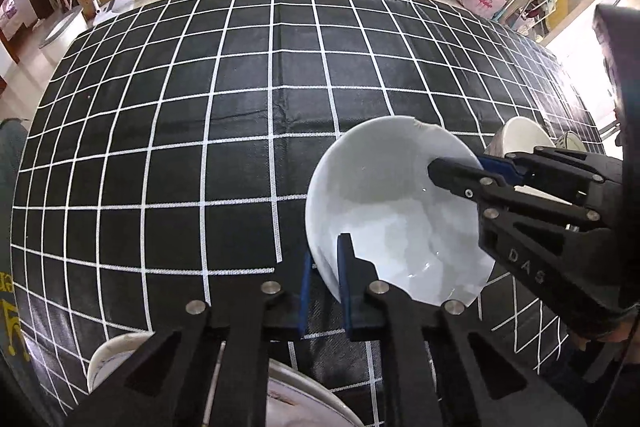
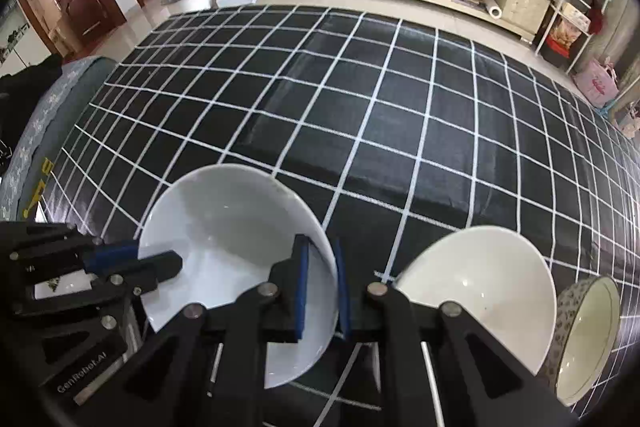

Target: Organize plates and bowls

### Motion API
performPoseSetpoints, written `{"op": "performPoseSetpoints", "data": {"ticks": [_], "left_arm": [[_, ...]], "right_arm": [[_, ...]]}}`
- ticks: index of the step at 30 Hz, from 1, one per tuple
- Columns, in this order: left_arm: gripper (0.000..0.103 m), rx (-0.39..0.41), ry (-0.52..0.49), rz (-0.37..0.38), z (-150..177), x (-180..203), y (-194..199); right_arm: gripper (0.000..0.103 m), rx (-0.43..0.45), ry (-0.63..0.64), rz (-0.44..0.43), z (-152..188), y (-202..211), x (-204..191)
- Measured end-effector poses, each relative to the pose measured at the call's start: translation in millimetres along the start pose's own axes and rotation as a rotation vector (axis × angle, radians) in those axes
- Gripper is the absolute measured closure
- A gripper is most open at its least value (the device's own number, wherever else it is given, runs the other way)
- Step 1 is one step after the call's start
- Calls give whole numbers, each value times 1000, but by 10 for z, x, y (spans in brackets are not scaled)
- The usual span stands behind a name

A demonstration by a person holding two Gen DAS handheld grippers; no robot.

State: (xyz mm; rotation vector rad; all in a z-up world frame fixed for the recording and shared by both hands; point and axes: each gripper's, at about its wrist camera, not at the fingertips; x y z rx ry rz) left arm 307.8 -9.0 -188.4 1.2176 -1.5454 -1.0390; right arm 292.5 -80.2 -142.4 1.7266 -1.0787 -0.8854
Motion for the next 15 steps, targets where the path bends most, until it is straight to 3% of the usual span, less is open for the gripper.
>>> {"op": "performPoseSetpoints", "data": {"ticks": [4, 15], "left_arm": [[93, -11, 14, 6, 63, 34, 70], [93, 60, -22, -12, 302, 253, 590]], "right_arm": [[87, 37, -17, -14, 65, 186, -4], [87, 68, -32, 0, 395, 611, 7]]}}
Point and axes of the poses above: each gripper's, at about its wrist camera, not at the fingertips, and y roughly against the way its jaws point, x to its right, z to its underside, and after that the axes turned 5 degrees about -x, right-handed
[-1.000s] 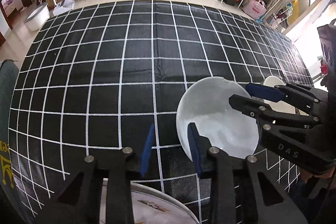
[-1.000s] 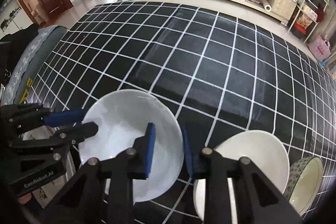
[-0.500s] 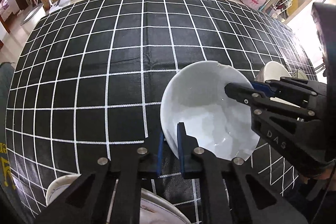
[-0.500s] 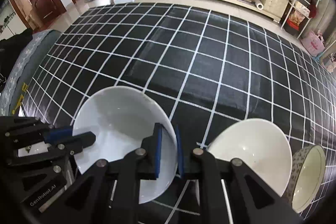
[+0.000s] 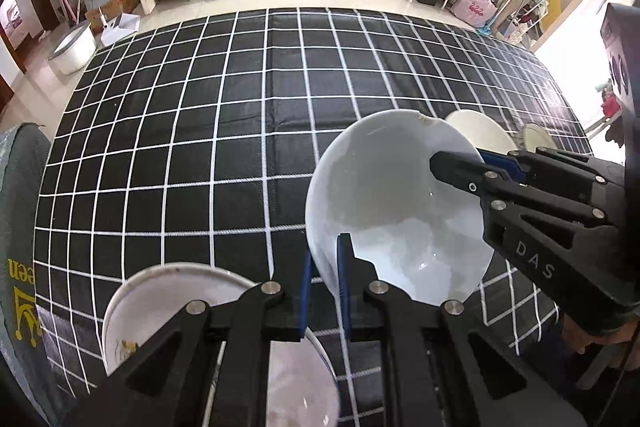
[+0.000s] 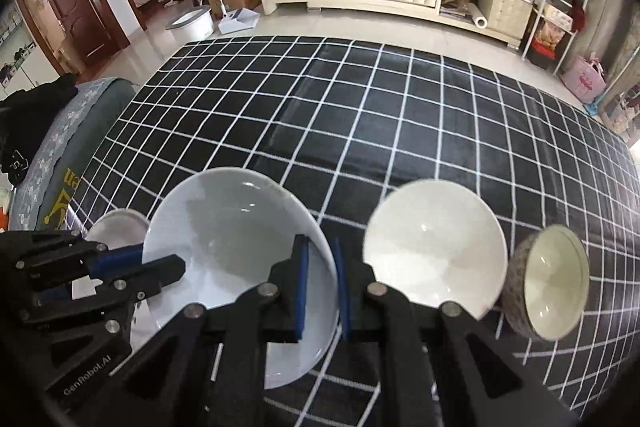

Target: Organize plates and bowls

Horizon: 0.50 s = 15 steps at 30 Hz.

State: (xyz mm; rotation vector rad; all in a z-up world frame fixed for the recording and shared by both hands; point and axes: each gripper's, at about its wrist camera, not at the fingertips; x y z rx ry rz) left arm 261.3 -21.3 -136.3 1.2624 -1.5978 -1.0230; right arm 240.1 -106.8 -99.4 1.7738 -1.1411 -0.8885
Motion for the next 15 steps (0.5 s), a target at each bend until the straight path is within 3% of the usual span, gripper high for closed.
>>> {"op": "performPoseSetpoints", "data": {"ticks": [7, 15], "left_arm": [[93, 3, -32, 8, 243, 177, 95], [93, -32, -32, 16, 577, 253, -50]], "right_arm": [[87, -25, -41, -4, 318, 13, 33], [87, -76, -78, -25, 612, -146, 70]]}}
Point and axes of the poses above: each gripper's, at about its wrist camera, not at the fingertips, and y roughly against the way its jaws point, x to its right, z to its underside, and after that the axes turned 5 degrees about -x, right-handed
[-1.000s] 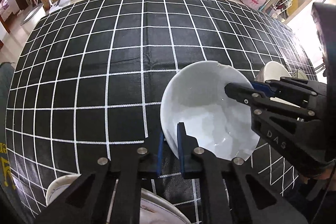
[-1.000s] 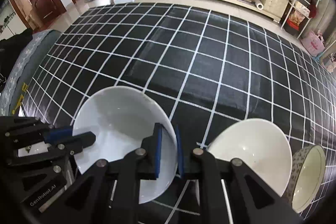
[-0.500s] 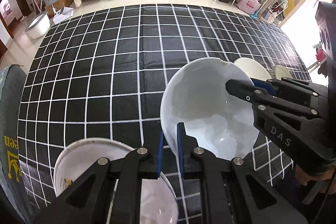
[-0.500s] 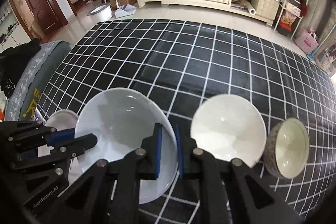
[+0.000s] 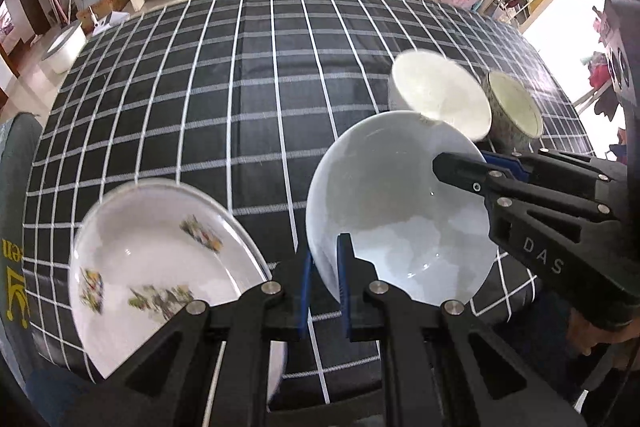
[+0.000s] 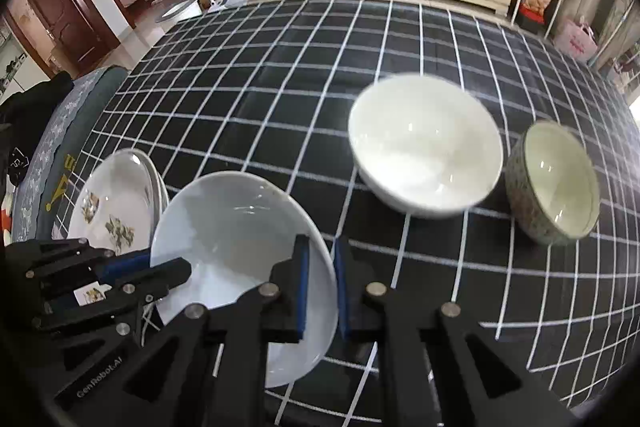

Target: Organize plates and bowls

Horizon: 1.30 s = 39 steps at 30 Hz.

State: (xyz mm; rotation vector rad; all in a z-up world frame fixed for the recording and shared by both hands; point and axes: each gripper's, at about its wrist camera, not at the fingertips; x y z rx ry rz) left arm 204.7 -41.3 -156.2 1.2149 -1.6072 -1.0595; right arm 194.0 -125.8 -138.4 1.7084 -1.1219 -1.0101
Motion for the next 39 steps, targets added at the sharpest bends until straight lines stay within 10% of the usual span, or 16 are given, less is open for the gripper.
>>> {"op": "performPoseSetpoints", "data": {"ticks": [17, 24, 39], "left_arm": [[93, -32, 12, 38, 151, 21, -284], [63, 24, 15, 33, 139, -20, -103], [44, 243, -58, -16, 208, 117, 789]], "right_arm": [[87, -40, -49, 12, 86, -125, 101], [87, 59, -33, 50, 106, 221, 59], [49, 252, -31, 129, 244, 1066, -103]]}}
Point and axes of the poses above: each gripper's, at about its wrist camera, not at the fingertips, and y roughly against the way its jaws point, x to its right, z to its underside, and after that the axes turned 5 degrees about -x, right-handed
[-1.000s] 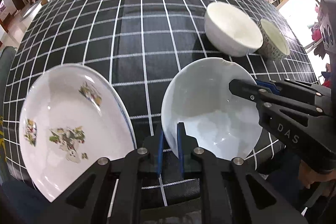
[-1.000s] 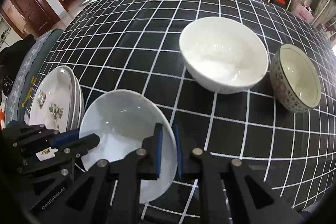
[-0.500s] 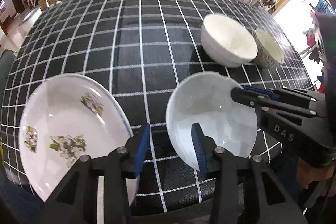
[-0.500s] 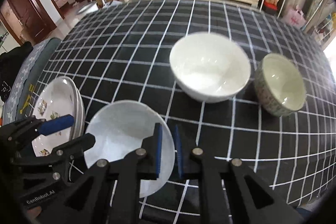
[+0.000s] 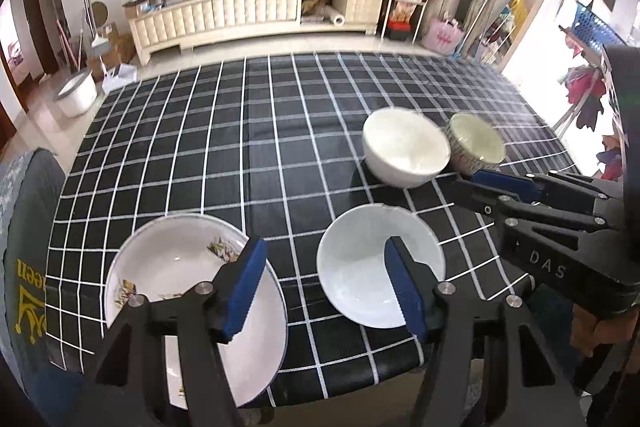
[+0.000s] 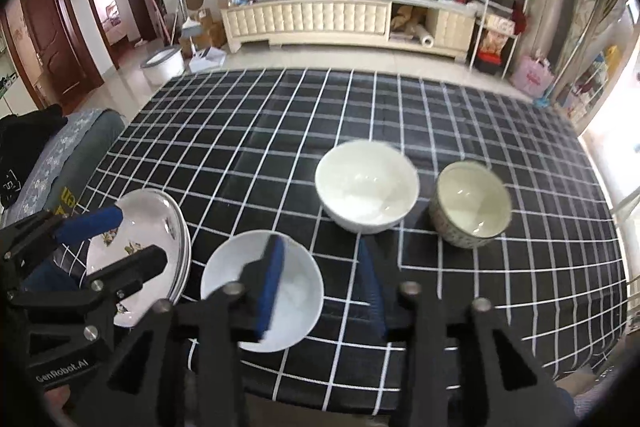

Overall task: Organize plates and bowls
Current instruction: 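Open the left gripper and move it to the cream bowl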

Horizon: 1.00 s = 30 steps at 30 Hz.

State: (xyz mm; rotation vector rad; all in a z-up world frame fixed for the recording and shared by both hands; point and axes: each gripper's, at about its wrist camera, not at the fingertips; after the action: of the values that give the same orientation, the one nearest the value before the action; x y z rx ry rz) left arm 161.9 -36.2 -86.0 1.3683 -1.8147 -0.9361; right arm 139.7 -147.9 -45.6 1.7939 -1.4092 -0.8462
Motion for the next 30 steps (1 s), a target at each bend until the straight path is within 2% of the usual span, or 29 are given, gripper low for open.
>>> {"op": "performPoseSetpoints", "data": {"ticks": [1, 6, 8, 10, 15, 21, 24, 30], "left_arm": [[44, 11, -2, -2, 0, 11, 56], [44, 69, -20, 5, -21, 81, 319], [37, 88, -25, 11, -40, 106, 394], [36, 115, -36, 24, -52, 149, 490], [31, 153, -66, 36, -96, 237, 607], [31, 195, -89, 43, -186, 339, 742], [31, 202, -93, 40, -242, 369, 720], [31, 202, -85, 49, -380, 398, 683]], "right_arm": [[45, 14, -5, 6, 1, 62, 9], [40, 71, -15, 34, -12, 288, 38], [31, 94, -21, 36, -12, 367, 61], [29, 113, -28, 40, -2, 446, 86], [24, 141, -40, 73, -31, 558, 133], [17, 171, -56, 84, -102, 646, 222], [7, 173, -64, 82, -134, 640, 281], [6, 174, -80, 89, -197, 629, 364]]}}
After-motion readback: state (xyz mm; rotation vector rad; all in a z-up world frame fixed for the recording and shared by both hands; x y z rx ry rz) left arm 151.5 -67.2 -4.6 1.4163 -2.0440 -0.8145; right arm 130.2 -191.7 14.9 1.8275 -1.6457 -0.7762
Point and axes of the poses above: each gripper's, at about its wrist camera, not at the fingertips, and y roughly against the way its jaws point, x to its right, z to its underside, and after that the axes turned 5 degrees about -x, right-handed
